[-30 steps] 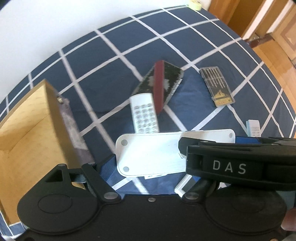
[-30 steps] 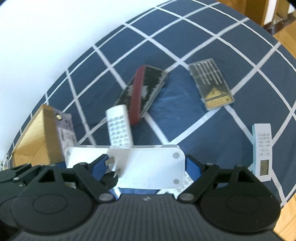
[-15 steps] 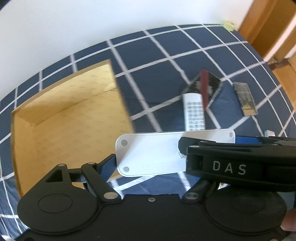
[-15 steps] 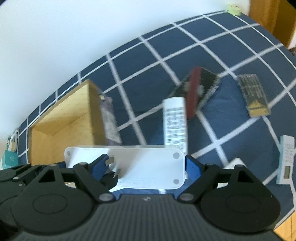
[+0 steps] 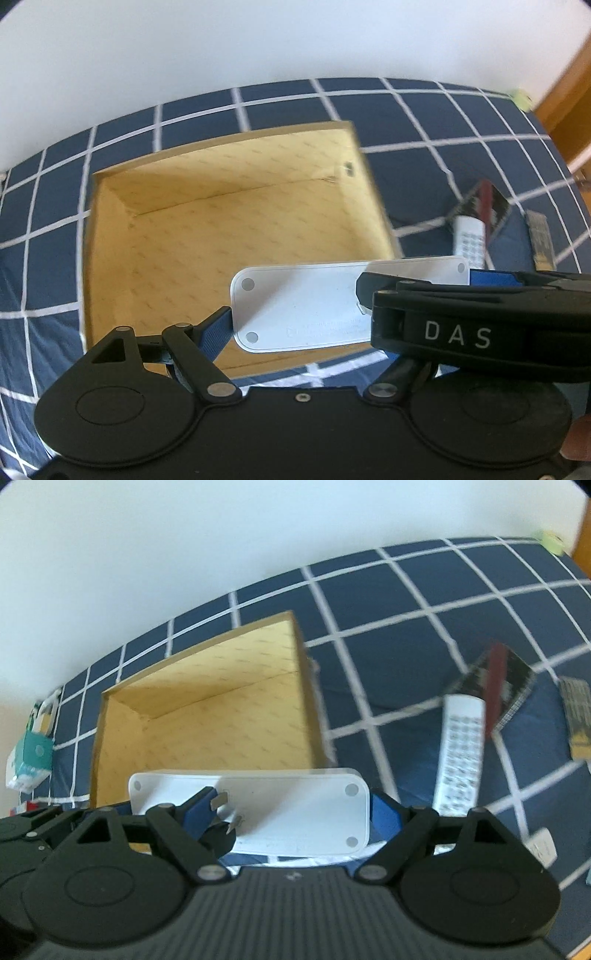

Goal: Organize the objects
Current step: 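Lift the power strip with the right gripper and carry it over the box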

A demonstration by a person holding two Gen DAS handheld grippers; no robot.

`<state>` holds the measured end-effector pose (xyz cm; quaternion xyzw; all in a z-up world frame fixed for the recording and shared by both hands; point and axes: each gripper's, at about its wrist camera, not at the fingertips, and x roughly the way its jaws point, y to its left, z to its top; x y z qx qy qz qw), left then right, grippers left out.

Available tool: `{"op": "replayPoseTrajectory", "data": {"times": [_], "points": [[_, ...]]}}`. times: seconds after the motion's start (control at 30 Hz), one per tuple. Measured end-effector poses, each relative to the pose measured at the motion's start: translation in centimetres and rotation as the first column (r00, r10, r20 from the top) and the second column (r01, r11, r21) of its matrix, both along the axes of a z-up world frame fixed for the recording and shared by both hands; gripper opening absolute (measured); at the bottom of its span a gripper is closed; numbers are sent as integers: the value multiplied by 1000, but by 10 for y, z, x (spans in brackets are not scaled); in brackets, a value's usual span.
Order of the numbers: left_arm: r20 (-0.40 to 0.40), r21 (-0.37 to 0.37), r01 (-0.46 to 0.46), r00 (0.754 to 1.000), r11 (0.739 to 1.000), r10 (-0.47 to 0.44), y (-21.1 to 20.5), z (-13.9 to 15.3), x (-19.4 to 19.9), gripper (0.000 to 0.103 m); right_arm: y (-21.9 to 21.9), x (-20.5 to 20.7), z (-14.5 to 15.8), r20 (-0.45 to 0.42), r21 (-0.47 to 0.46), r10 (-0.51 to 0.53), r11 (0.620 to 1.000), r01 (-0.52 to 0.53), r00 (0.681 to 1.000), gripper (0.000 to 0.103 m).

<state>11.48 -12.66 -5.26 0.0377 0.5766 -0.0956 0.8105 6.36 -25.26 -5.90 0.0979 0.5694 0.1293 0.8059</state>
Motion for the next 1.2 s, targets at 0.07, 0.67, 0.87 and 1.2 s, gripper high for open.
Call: {"op": "replayPoseTrajectory", "data": {"times": [0.07,0.67,0.87,1.2], "points": [[-1,-2,-25,1000,1000,25,11,-2,6,79,15,6,-1,1,-5,27,1000,-27,1000,87],[-65,-26,-175,983,984,173,85,-52,74,79,111,79,-45,-50,-38,197,979,-198,979,87],[-97,-25,-166,982,986,163,92,-77,104,79,124,106,-70,-86,-47,197,978,-202,977,87],[-132,-16,-129,983,992,125,91,-111,144,79,136,145,-108,-128,-46,171,983,-179,977,87]]}}
